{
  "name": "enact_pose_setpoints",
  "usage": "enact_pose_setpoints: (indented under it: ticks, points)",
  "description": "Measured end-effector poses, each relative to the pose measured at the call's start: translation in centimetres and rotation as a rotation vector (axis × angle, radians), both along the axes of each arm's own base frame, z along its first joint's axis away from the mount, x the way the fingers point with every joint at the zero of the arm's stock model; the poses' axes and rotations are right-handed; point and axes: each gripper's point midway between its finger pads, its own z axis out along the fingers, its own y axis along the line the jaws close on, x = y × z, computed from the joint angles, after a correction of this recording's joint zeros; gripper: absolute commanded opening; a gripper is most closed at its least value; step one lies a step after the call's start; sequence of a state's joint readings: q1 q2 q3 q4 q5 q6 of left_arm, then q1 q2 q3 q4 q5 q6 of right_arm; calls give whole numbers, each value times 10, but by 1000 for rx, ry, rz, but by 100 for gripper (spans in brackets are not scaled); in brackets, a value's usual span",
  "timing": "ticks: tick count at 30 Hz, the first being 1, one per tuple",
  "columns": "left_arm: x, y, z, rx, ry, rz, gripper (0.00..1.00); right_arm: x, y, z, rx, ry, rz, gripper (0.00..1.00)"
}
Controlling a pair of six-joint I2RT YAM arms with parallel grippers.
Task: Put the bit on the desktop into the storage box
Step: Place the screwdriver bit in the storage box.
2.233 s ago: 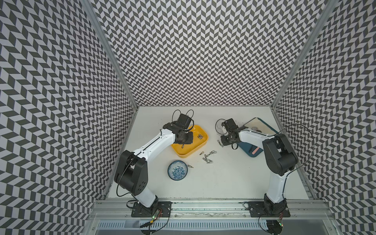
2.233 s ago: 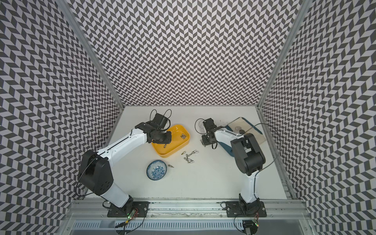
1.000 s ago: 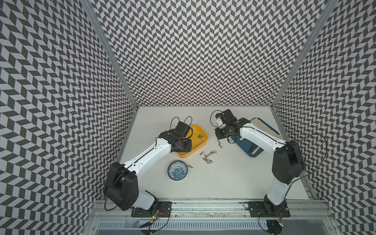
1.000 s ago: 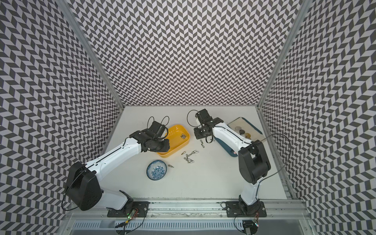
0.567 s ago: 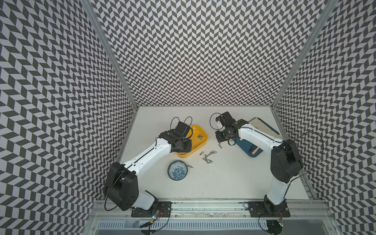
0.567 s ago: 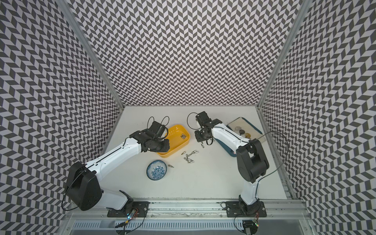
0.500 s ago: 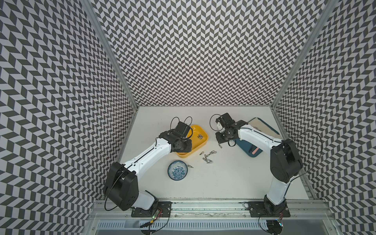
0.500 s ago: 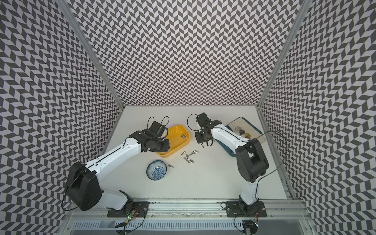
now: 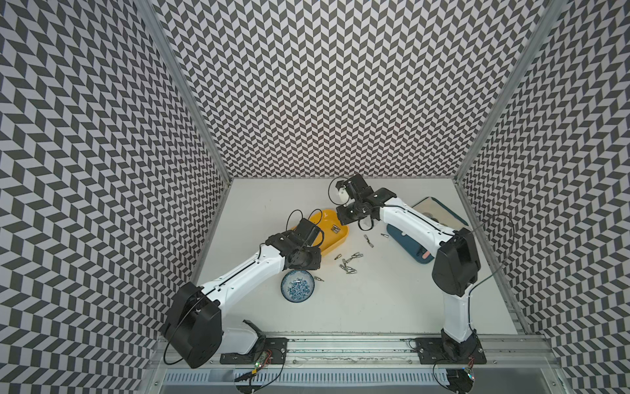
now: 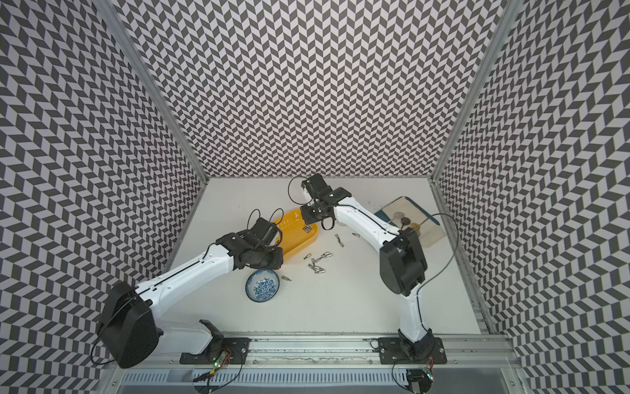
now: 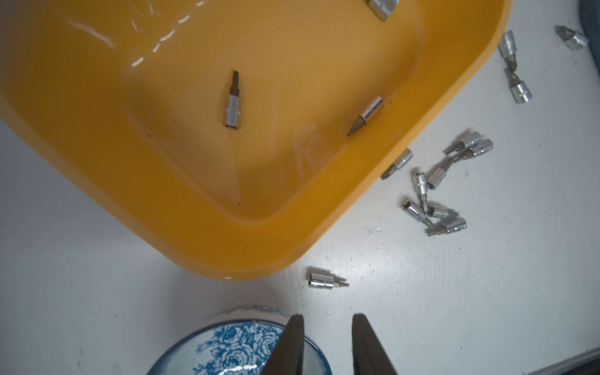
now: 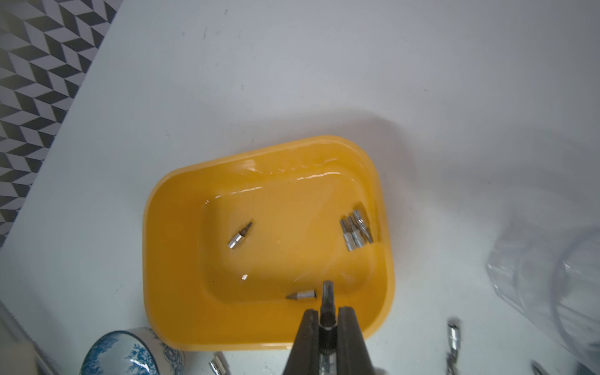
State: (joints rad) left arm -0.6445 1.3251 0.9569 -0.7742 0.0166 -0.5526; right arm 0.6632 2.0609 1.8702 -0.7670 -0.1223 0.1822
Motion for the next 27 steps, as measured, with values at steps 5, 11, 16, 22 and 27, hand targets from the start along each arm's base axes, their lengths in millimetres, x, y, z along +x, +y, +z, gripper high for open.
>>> enact_pose_setpoints:
  ticks: [5,11,16,22,27]
  points:
    - [-12,-4,9,-34,-21,3,30,-3,32,-39,-21,75,57,0]
    - [-11,-2,11,-36,-28,18,30,-11,51,-88,-64,164,97,0]
    - [-12,-3,11,-35,-29,23,30,-15,50,-118,-104,211,105,0]
    - [-13,-4,10,-33,-27,21,30,-13,50,-122,-116,208,107,5]
    - [-14,-6,6,-24,-17,15,31,-13,49,-124,-122,207,111,24]
